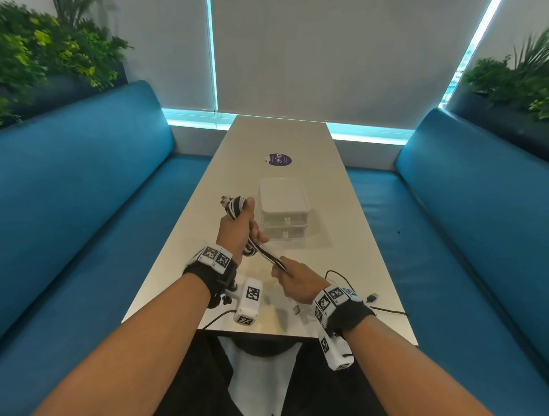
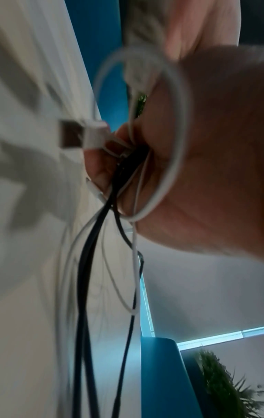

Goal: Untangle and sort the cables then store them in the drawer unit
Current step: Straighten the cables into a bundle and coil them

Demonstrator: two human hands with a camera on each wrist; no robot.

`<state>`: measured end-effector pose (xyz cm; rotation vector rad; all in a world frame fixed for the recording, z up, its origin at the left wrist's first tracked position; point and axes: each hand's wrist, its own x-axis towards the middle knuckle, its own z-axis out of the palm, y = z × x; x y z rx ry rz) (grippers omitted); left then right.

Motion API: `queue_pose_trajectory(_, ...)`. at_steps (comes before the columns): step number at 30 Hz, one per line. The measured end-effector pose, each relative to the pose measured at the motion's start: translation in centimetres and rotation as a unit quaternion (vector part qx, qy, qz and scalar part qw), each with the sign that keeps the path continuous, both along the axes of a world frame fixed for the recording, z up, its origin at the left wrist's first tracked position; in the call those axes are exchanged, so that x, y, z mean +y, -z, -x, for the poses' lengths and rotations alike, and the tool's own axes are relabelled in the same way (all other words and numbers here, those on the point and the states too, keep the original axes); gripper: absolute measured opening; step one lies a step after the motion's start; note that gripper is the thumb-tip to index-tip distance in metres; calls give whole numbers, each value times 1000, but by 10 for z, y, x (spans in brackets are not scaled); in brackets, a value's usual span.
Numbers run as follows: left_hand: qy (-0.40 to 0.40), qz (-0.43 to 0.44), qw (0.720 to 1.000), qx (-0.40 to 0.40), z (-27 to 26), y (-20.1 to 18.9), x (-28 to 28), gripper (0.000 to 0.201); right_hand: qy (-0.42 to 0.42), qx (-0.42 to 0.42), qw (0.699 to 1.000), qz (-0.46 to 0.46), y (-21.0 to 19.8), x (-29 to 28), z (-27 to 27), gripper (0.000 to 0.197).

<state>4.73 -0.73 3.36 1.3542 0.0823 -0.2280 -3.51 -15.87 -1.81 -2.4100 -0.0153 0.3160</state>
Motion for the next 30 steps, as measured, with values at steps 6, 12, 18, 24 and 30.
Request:
queue_pose_trajectory(6, 5, -28, 1000, 9, 3, 2, -3, 45, -35, -21, 998, 43, 1, 2, -2, 13)
queue_pose_trajectory(12, 78, -123, 989, -33, 0, 12, 4, 51, -46, -11, 999, 26, -2, -4, 0, 14)
queue_pose_trajectory(18, 178, -280, 941, -66, -2, 19, 8, 51, -97, -59, 979, 171, -16, -11, -12, 17)
queue_pose_trajectory(24, 316, -462, 817, -141, 1, 13, 4, 53, -80, -81, 966, 232, -25, -17, -17, 19)
queue_pose_trajectory(30, 360, -587, 699, -193, 12, 11, -7, 24, -57, -84, 970, 222, -18, -17, -11, 25)
